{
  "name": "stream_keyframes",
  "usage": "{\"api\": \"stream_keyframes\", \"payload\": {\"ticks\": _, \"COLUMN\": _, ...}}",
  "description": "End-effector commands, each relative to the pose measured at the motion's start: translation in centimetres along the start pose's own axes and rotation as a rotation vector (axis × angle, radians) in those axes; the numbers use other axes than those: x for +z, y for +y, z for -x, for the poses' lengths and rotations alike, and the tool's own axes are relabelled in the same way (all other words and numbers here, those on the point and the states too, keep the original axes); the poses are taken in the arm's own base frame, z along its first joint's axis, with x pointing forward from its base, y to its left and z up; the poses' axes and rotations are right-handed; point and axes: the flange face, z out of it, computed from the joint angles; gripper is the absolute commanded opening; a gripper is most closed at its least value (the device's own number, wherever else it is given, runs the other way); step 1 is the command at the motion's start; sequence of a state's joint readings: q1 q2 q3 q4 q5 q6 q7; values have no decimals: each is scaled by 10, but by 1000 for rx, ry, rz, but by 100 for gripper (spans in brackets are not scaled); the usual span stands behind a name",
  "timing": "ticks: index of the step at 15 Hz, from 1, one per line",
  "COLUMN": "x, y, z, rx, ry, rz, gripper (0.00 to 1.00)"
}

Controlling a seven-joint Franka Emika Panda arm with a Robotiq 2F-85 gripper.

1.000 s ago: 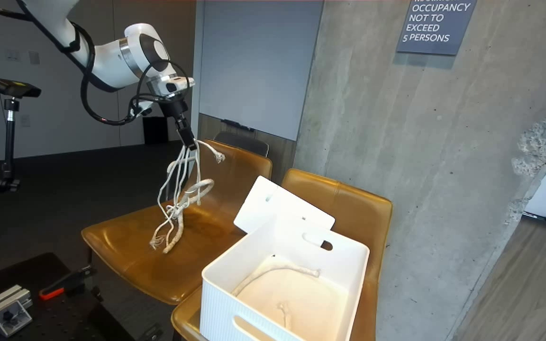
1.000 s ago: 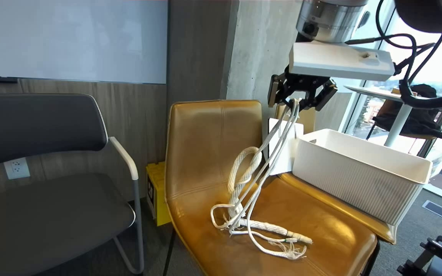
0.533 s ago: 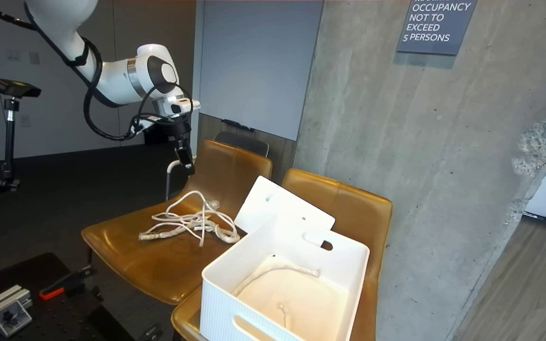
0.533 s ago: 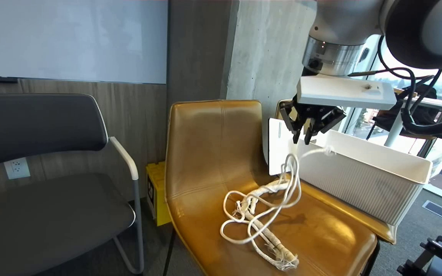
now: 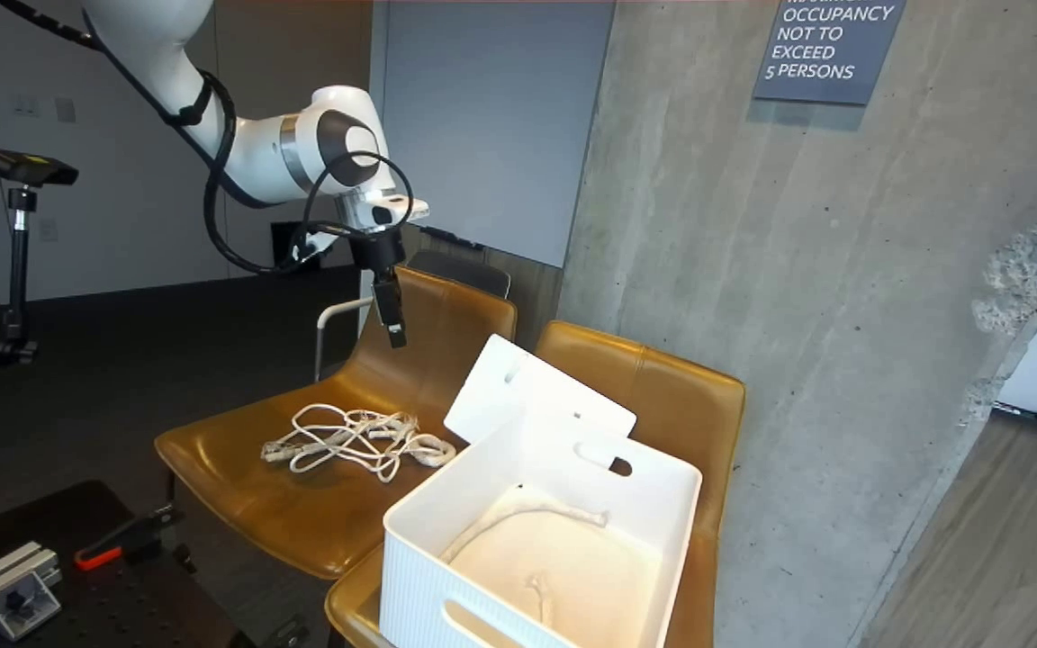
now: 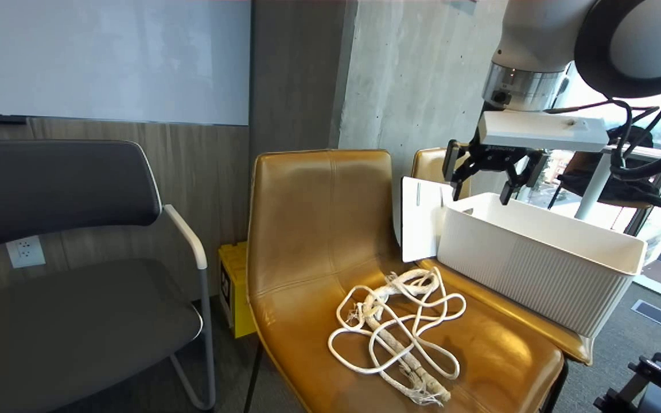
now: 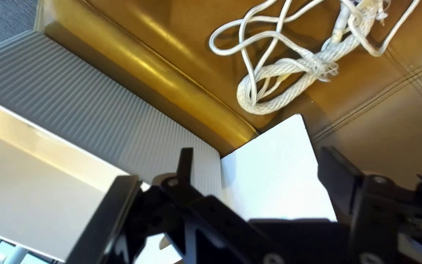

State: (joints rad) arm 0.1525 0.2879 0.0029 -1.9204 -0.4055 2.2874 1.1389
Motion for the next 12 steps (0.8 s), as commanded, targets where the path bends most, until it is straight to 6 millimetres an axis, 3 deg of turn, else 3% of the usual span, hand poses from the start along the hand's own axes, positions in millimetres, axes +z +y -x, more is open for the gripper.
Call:
{"api": "stream_keyframes", "payload": {"ticks": 1, "x": -5, "y": 52, "z": -47, "rx": 16, "ry": 5, "rz": 13, "gripper": 100}}
{"api": "stream_keyframes", "payload": {"ticks": 5, "x": 29, "y": 114, "z": -101, "rx": 32, "ry": -27, "rz": 47, "gripper": 100}}
{"api": "stream_keyframes", "payload": {"ticks": 7, "x": 53, "y": 141, "z": -112, "rx": 33, "ry": -71, "rz": 46, "gripper": 100}}
{"api": "stream_keyframes", "payload": {"ticks": 10, "x": 81, "y": 176, "z": -110, "rx": 75, "ry": -131, "rz": -6, "gripper": 100}}
{"api": "stream_keyframes", "payload": {"ticks": 12, "x": 90, "y": 194, "z": -99, "rx": 128, "ry": -130, "rz": -39, "gripper": 100}}
